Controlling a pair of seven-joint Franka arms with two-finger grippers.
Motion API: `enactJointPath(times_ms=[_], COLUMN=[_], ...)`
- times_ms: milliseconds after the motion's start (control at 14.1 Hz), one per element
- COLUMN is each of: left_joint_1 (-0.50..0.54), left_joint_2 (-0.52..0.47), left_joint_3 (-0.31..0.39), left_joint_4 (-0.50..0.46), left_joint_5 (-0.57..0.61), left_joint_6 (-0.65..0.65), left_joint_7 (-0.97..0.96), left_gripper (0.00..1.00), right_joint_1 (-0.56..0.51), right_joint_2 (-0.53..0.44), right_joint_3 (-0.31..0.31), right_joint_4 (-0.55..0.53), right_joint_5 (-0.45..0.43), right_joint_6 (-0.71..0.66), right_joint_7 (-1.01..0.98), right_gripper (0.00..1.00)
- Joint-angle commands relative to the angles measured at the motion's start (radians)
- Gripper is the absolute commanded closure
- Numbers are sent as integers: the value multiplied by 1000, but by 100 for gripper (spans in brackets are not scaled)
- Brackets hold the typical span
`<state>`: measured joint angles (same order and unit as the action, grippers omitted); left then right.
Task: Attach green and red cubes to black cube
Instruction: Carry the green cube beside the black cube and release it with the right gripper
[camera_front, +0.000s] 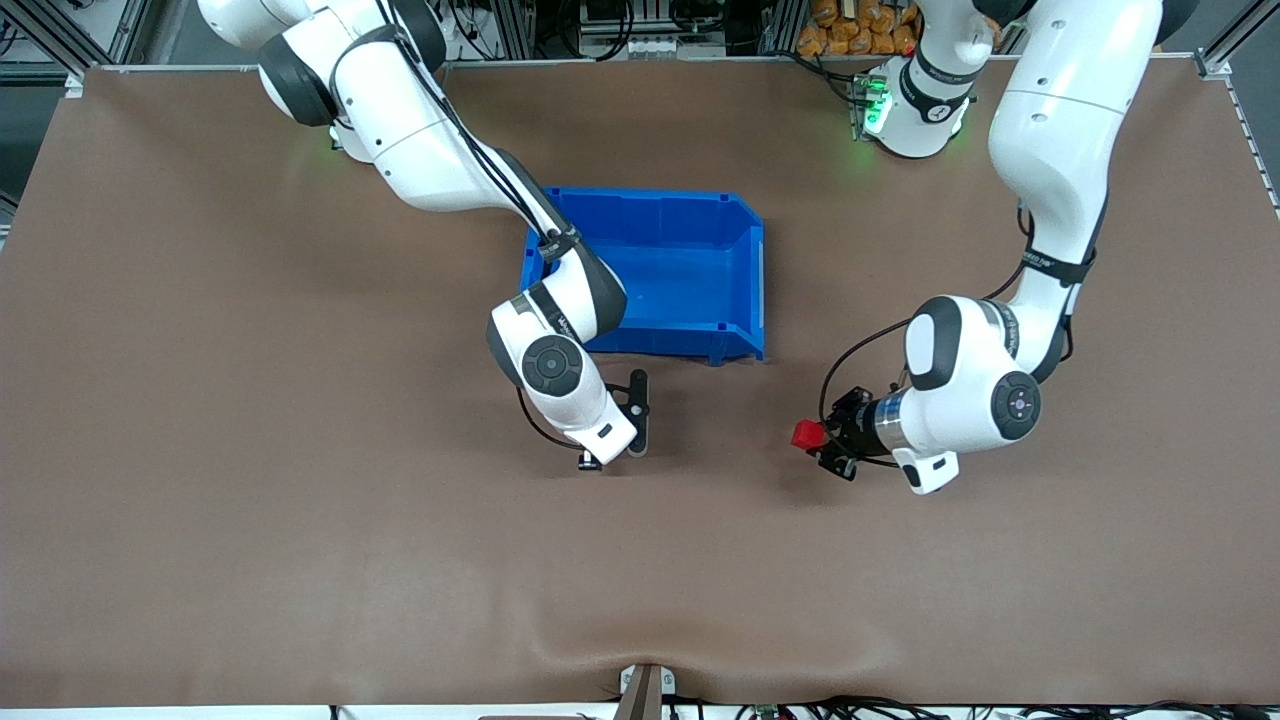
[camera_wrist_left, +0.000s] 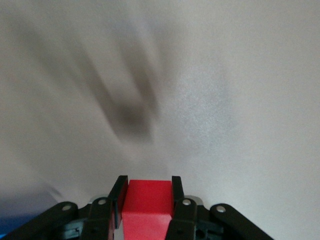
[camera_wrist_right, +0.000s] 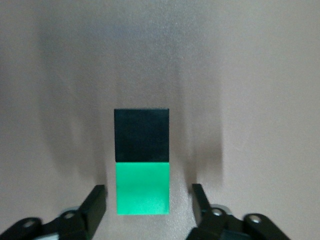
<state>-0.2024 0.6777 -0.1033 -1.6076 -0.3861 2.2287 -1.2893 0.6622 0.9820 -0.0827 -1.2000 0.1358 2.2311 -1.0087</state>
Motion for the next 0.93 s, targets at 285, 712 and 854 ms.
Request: enactJointPath(times_ms=[285, 712, 854], left_joint_1=[-64, -118, -141], left_joint_2=[72, 115, 129], left_joint_3=[4, 4, 4], left_joint_4=[112, 169, 195], left_joint_5=[-19, -19, -19], left_joint_6=[-9, 15, 20], left_joint_7=[-148, -266, -313], left_gripper=[100, 100, 100], right_joint_1=[-73, -219, -289], right_joint_2=[-68, -137, -147], right_joint_3=[-8, -8, -9], right_joint_4=[-39, -52, -47], right_joint_5=[11, 13, 12], right_joint_6=[-25, -128, -130], right_joint_7=[25, 73, 59], right_gripper=[0, 0, 0])
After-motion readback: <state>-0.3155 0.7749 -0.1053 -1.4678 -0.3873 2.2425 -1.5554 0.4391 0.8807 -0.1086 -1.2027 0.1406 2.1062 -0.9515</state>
